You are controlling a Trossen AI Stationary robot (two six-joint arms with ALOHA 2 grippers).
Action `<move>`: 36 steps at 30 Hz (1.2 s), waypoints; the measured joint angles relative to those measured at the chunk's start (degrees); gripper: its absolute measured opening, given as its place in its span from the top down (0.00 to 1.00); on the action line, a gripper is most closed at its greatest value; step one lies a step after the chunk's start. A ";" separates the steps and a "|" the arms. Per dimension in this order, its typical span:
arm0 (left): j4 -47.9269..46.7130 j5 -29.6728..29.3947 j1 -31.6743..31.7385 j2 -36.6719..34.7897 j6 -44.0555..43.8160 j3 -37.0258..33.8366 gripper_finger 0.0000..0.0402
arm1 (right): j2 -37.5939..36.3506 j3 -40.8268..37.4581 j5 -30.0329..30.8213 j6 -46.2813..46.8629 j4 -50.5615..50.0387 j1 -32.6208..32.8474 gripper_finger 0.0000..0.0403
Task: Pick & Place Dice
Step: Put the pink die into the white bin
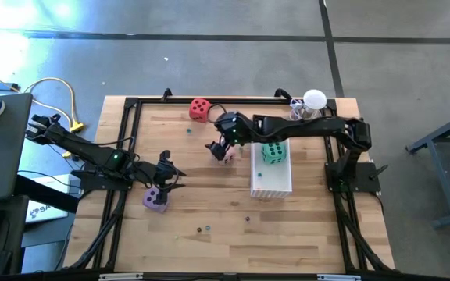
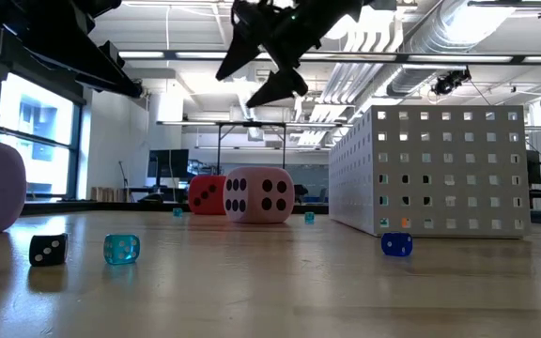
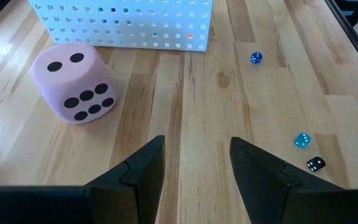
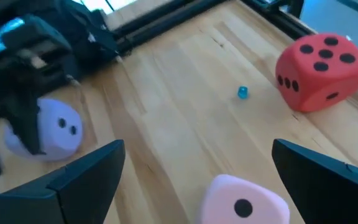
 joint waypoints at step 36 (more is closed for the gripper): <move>-0.22 -0.02 -0.08 0.00 -0.11 0.00 0.57 | 7.07 1.45 1.19 -0.98 -6.31 -1.17 0.07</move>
